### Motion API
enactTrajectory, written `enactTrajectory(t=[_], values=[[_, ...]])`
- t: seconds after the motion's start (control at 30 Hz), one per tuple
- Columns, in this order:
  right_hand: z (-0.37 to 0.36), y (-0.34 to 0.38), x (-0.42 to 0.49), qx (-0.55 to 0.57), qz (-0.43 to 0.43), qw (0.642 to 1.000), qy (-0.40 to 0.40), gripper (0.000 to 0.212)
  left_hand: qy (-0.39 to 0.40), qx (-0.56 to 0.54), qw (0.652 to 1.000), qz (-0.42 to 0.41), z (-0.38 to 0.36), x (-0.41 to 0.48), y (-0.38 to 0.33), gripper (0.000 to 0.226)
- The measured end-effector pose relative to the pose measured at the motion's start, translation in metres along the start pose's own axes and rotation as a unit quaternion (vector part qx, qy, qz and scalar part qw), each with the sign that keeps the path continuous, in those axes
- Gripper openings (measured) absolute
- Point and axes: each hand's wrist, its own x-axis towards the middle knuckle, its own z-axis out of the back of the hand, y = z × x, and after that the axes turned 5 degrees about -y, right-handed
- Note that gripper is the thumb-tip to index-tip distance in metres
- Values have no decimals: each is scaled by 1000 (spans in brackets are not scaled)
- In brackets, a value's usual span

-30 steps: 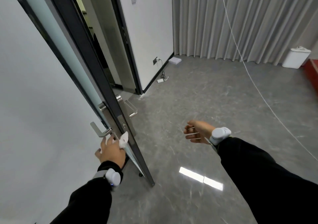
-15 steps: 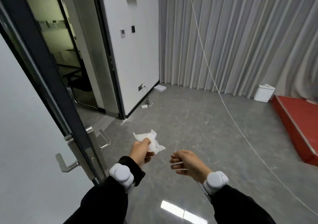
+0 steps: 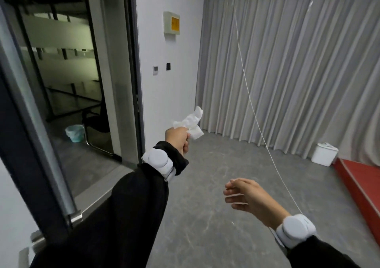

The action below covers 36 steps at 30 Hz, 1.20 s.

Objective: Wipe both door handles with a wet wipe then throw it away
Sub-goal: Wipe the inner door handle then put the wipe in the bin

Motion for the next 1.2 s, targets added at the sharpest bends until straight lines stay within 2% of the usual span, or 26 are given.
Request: enactTrajectory(t=[0.23, 0.37, 0.5, 0.57, 0.7, 0.87, 1.07, 1.2], values=[[-16, 65, 92, -19, 33, 999, 17, 18, 26, -33, 998, 45, -22, 84, 6, 28], [-33, 113, 154, -16, 69, 997, 23, 20, 66, -6, 994, 90, -30, 133, 3, 15], [-50, 137, 205, -13, 59, 997, 39, 25, 76, 12, 989, 128, -36, 178, 7, 51], [-59, 145, 236, -19, 52, 997, 50, 29, 70, 17, 988, 138, -41, 200, 9, 58], [-81, 155, 302, -21, 31, 997, 67, 38, 37, 18, 991, 131, -48, 245, 13, 39], [-108, 171, 391, -22, 28, 992, 122, 37, -15, 23, 995, 98, -56, 309, 7, 13], [-133, 206, 500, -35, 36, 984, 172, 35, -91, 24, 993, 65, -68, 394, -7, 8], [-163, 213, 545, -57, 58, 976, 202, 31, -155, 6, 986, 54, -52, 429, -2, 12]])
